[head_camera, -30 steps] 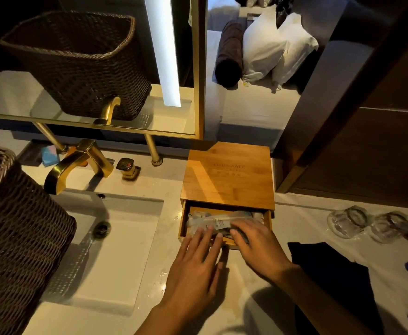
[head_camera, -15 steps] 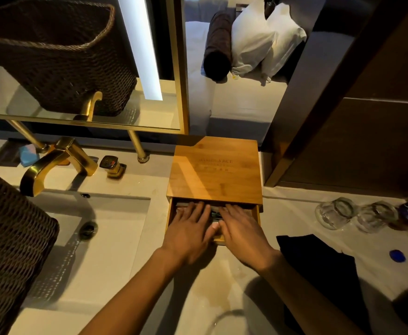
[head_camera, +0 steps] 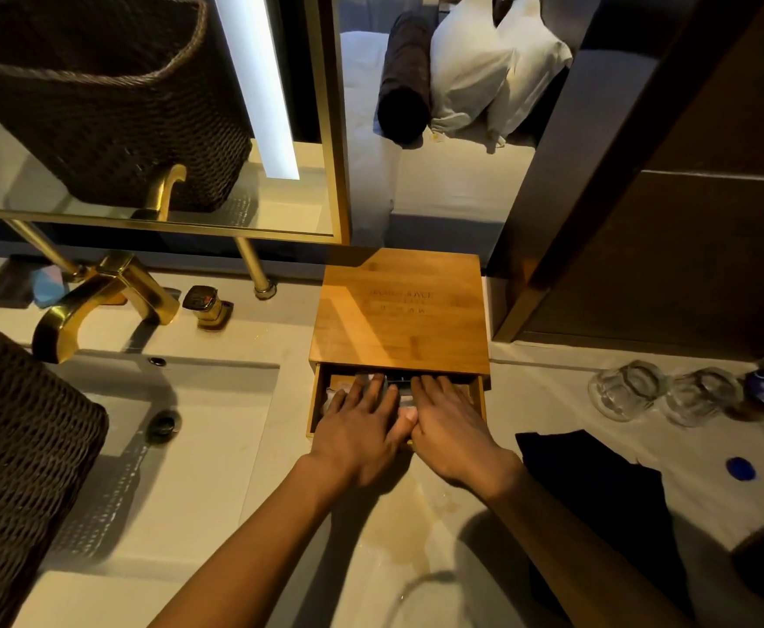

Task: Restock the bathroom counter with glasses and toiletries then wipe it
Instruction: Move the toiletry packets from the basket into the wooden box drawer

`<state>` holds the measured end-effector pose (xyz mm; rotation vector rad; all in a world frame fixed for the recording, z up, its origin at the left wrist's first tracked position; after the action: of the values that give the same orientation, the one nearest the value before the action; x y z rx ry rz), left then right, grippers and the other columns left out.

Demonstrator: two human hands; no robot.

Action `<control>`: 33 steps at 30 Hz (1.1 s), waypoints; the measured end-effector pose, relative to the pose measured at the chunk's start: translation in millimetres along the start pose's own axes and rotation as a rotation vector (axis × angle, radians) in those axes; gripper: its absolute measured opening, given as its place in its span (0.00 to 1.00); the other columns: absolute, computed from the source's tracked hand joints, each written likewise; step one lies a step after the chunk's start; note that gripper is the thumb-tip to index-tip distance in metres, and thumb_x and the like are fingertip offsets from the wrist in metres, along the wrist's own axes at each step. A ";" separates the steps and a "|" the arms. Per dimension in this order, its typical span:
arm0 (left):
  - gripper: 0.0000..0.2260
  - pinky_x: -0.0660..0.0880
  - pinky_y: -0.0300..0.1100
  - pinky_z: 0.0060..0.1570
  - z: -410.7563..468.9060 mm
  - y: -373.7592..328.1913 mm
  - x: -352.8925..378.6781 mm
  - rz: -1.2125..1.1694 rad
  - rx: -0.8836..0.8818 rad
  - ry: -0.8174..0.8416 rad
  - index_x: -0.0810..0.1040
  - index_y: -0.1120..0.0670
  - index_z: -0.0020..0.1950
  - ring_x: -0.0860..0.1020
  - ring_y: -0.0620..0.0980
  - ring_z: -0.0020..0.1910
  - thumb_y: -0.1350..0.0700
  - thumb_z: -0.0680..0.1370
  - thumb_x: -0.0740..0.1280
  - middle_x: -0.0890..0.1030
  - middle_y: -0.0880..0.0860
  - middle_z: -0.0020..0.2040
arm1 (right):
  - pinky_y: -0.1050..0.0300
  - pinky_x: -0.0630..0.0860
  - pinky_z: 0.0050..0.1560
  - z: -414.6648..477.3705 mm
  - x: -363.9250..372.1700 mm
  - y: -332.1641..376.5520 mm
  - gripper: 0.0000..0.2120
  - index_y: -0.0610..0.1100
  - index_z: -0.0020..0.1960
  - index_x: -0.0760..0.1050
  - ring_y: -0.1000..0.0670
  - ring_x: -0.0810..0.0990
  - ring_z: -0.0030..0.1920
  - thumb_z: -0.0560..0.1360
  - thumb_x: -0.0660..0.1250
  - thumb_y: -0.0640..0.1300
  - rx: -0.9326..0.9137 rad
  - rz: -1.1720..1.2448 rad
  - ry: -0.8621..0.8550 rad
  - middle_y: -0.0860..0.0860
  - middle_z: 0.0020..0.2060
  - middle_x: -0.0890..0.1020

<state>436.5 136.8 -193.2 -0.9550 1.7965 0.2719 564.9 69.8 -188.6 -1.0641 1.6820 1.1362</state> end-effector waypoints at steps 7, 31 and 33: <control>0.35 0.42 0.51 0.81 -33.6 2.9 5.3 -0.009 0.044 -0.019 0.45 0.46 0.82 0.42 0.51 0.82 0.32 0.78 0.36 0.42 0.48 0.83 | 0.58 0.43 0.73 -30.4 4.5 4.3 0.26 0.47 0.79 0.54 0.51 0.48 0.80 0.83 0.46 0.55 0.044 0.118 -0.005 0.51 0.80 0.53; 0.27 0.40 0.59 0.79 102.7 51.9 -72.9 0.092 0.054 -0.445 0.46 0.38 0.81 0.43 0.55 0.82 0.35 0.82 0.43 0.45 0.51 0.83 | 0.55 0.78 0.40 -40.7 63.2 31.6 0.12 0.38 0.46 0.82 0.47 0.84 0.37 0.73 0.68 0.47 0.708 1.743 0.010 0.42 0.39 0.86; 0.27 0.39 0.61 0.79 105.7 52.1 -73.2 0.095 0.051 -0.455 0.45 0.37 0.81 0.43 0.55 0.82 0.34 0.82 0.43 0.44 0.51 0.83 | 0.59 0.78 0.37 -38.3 64.9 34.4 0.06 0.39 0.45 0.81 0.48 0.84 0.35 0.77 0.67 0.39 0.710 1.684 -0.008 0.44 0.37 0.86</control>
<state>482.5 267.6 -188.7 -0.7038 1.4231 0.4615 506.5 28.8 -230.7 1.0864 2.5949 1.1307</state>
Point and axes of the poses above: each hand's wrist, its own z-axis towards the middle knuckle, its own x-axis out of the palm, y = z × x, the point moved 3 cm from there along z, towards the middle knuckle
